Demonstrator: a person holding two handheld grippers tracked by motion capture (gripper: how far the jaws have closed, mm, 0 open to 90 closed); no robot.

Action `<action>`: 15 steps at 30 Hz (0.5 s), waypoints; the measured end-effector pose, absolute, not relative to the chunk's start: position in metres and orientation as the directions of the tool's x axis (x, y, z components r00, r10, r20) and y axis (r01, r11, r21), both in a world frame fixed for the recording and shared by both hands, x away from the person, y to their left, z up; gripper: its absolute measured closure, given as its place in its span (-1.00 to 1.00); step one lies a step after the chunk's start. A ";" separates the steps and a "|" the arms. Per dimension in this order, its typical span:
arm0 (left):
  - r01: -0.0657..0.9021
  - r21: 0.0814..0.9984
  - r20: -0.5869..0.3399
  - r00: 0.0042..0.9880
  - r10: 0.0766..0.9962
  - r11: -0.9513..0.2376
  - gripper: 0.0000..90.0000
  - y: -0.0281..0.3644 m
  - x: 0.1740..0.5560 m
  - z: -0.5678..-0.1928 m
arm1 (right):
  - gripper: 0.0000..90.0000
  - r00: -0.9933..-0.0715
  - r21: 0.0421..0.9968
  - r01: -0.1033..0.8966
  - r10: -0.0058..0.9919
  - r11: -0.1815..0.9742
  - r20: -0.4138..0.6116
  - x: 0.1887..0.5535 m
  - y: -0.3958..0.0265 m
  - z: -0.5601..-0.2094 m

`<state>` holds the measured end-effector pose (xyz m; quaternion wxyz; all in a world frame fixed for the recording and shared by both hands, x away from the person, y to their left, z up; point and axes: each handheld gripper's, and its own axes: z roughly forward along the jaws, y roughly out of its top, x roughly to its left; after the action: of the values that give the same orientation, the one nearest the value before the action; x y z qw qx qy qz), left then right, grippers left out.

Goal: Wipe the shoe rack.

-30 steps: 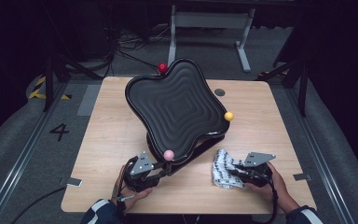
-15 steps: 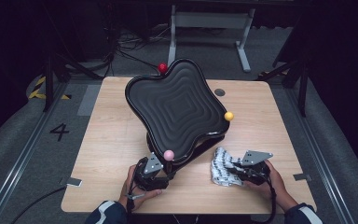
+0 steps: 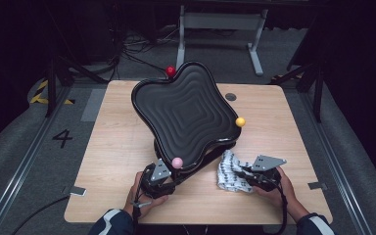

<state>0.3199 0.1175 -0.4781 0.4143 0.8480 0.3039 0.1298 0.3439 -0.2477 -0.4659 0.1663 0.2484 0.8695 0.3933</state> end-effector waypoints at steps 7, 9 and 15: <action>0.396 0.784 -0.014 0.781 0.625 -0.478 0.28 0.116 0.319 -0.478 | 0.74 -0.832 0.810 0.229 0.541 0.541 -0.126 0.343 -0.222 -0.456; 0.395 0.784 -0.012 0.781 0.625 -0.479 0.28 0.116 0.319 -0.478 | 0.74 -0.836 0.810 0.204 0.529 0.550 -0.149 0.343 -0.212 -0.456; 0.385 0.786 -0.004 0.787 0.617 -0.485 0.33 0.115 0.319 -0.479 | 0.74 -0.844 0.823 0.164 0.508 0.545 -0.169 0.347 -0.188 -0.456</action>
<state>0.3185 0.1153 -0.4786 0.4133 0.8501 0.2947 0.1407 0.3465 -0.1882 -0.4556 0.1982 0.1962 0.8562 0.4349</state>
